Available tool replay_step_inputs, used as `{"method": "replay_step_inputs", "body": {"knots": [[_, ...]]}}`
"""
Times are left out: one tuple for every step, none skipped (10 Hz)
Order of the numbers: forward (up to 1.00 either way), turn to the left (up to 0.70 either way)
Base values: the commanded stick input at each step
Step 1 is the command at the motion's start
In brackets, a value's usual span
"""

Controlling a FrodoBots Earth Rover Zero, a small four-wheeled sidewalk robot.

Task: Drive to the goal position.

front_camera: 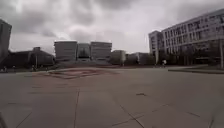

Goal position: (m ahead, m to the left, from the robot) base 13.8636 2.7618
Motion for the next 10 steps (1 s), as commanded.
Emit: {"method": "replay_step_inputs", "body": {"knots": [[0.7, 0.0], [0.7, 0.0], [0.7, 0.0], [0.7, 0.0], [0.7, 0.0], [0.7, -0.2], [0.7, -0.34], [0.7, -0.26], [0.7, -0.16], [0.7, -0.03]]}}
